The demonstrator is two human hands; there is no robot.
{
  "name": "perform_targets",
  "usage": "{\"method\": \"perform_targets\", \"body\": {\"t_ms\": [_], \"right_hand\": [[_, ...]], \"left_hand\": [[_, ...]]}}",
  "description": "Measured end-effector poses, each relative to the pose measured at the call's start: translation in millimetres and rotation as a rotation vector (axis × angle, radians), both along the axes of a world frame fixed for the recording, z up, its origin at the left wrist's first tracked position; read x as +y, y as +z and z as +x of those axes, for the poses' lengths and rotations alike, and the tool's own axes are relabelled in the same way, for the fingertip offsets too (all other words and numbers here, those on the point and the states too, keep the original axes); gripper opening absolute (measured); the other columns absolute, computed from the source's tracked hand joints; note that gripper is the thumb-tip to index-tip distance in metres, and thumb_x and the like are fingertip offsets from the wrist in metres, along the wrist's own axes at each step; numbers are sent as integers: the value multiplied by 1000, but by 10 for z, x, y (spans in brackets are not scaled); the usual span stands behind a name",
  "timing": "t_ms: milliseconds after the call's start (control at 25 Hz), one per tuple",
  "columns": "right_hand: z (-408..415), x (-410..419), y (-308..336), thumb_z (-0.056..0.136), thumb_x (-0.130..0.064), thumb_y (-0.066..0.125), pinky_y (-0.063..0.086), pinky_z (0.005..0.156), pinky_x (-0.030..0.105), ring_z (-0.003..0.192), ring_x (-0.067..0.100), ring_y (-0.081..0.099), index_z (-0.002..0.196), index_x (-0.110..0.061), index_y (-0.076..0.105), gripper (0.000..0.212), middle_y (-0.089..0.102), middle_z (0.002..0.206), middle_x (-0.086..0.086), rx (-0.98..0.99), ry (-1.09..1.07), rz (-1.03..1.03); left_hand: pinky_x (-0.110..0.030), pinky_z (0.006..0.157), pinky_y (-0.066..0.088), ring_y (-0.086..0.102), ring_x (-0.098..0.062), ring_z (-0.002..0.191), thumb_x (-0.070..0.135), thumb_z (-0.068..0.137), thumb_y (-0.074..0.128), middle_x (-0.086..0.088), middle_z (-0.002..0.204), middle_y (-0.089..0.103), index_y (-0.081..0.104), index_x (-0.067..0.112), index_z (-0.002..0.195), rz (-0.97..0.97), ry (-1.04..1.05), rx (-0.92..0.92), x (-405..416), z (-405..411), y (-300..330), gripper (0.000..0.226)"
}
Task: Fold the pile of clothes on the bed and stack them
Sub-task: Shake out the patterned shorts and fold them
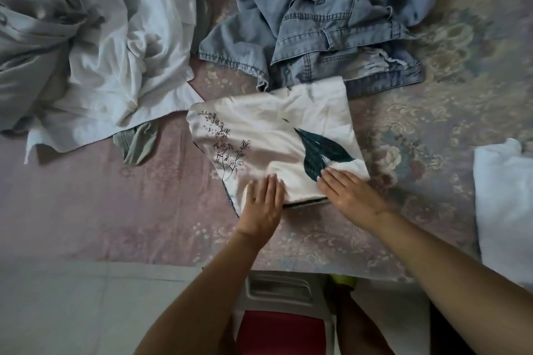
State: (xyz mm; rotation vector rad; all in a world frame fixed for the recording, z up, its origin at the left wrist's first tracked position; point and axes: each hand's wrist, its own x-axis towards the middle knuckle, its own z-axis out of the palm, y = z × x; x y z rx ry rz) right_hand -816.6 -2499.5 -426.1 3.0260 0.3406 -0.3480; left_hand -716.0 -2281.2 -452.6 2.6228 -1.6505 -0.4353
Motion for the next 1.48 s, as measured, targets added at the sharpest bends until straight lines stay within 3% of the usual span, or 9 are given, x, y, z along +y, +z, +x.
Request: {"method": "perform_targets", "body": {"t_ms": [120,200,400,600,800,960,1160,1320,1480], "right_hand": [[-34,126,-105,87,-48,41,41,103,47,124,35,50,133,-1,51,66,48,138,22,95,-59,-57],[4,168,-144,74,-52,60,40,103,47,125,33,51,137,-1,46,83,48,140,20,172,-73,-61],[462,50,86,69,-6,70,55,76,35,97,29,66,118,-5,62,50,67,111,13,181,-136,165],[996,-116,715,87,-7,59,40,72,30,100,27,58,112,-10,62,26,63,108,12,551,-562,535],[1288,-140,1418,85,-11,68,38,56,20,71,15,54,96,-9,67,12,63,80,5,683,-635,618],[1328,-37,1748,85,-11,69,31,41,9,58,6,46,92,-14,66,8,53,66,-7,653,-616,614],[1125,102,1520,86,-8,63,39,58,20,79,17,56,100,-12,67,15,66,94,8,617,-612,576],[668,316,1063,88,-6,50,36,68,30,102,28,58,115,-17,58,30,62,113,8,558,-417,299],[295,536,574,79,-2,65,44,77,36,105,25,56,124,-14,48,50,56,116,5,433,-170,97]], "left_hand": [[-59,105,31,38,-37,135,62,82,47,-23,143,42,42,-4,137,232,116,6,-99,-59,9,86],[-61,110,16,25,-36,141,68,78,53,-22,150,30,26,-4,144,295,154,-13,-206,-27,-42,101],[-44,79,53,65,-34,96,27,82,46,-16,101,67,47,-1,113,89,178,33,-391,171,67,42],[-35,80,45,58,-28,104,43,85,62,-7,114,58,53,12,116,121,363,379,-396,675,635,45],[-29,67,39,61,-28,87,31,77,62,-7,80,57,52,16,73,33,626,607,-333,1073,1433,19],[-23,59,37,55,-20,79,12,84,55,-13,83,61,60,9,81,199,600,717,-336,1186,1789,7],[-29,78,46,62,-26,93,21,84,60,-12,105,66,57,13,97,161,661,565,-286,854,1492,16],[-38,98,35,49,-25,119,26,89,58,-4,130,48,33,17,133,398,205,164,-20,398,1040,51],[-36,91,37,47,-25,117,15,90,52,-6,129,44,32,15,133,422,62,85,261,118,576,47]]}}
